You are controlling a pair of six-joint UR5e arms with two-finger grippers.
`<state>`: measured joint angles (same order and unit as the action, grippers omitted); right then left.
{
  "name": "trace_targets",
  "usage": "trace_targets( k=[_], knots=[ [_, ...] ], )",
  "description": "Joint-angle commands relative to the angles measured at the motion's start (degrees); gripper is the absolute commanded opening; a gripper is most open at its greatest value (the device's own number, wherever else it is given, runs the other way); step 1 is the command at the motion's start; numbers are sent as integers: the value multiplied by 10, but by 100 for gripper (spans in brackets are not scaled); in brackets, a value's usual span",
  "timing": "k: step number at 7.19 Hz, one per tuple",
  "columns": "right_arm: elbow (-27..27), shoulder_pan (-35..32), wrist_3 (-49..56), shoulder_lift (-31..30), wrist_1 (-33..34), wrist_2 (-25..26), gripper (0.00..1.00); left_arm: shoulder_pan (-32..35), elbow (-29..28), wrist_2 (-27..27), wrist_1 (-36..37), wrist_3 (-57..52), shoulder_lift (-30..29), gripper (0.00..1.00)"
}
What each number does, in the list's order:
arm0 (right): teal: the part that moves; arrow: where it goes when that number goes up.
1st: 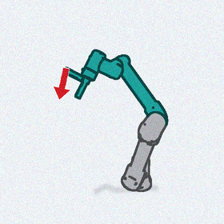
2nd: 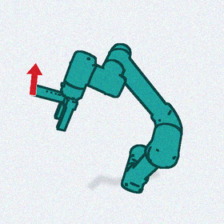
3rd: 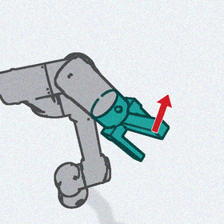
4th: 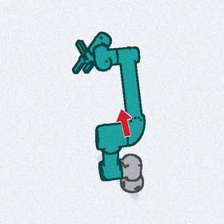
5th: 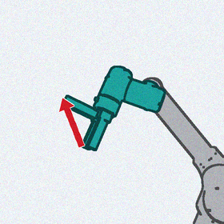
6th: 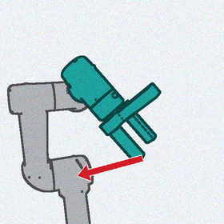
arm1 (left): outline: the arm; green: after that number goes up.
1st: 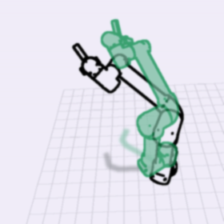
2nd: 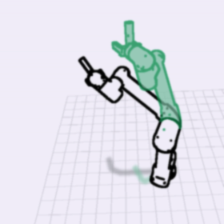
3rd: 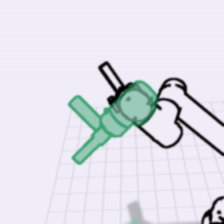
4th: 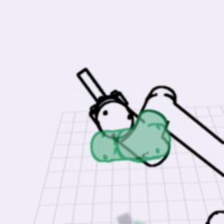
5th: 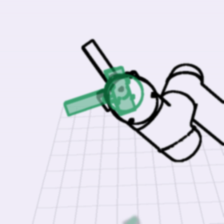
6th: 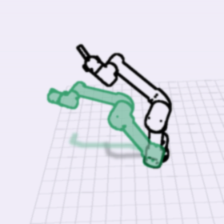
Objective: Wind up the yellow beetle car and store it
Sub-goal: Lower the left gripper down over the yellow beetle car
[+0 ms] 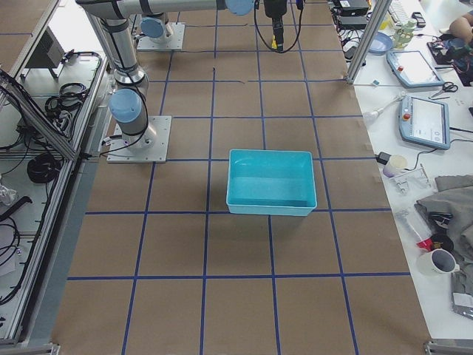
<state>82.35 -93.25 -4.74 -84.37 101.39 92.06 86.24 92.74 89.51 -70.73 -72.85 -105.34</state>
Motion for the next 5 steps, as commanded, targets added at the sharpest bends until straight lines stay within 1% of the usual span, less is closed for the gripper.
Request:
trace_targets(
  k=[1, 2, 3, 4, 5],
  knots=[
    [0, 0, 0, 0, 0, 0, 100, 0, 2, 1, 73, -185, -59, 100],
    [0, 0, 0, 0, 0, 1, 100, 0, 3, 0, 117, -257, -79, 100],
    [0, 0, 0, 0, 0, 1, 100, 0, 6, 1, 130, -291, -101, 100],
    [0, 0, 0, 0, 0, 0, 100, -1, 0, 2, 137, -298, -119, 100],
    [6, 0, 0, -1, 0, 0, 100, -5, -2, 21, 149, -301, -136, 97]
  ],
)
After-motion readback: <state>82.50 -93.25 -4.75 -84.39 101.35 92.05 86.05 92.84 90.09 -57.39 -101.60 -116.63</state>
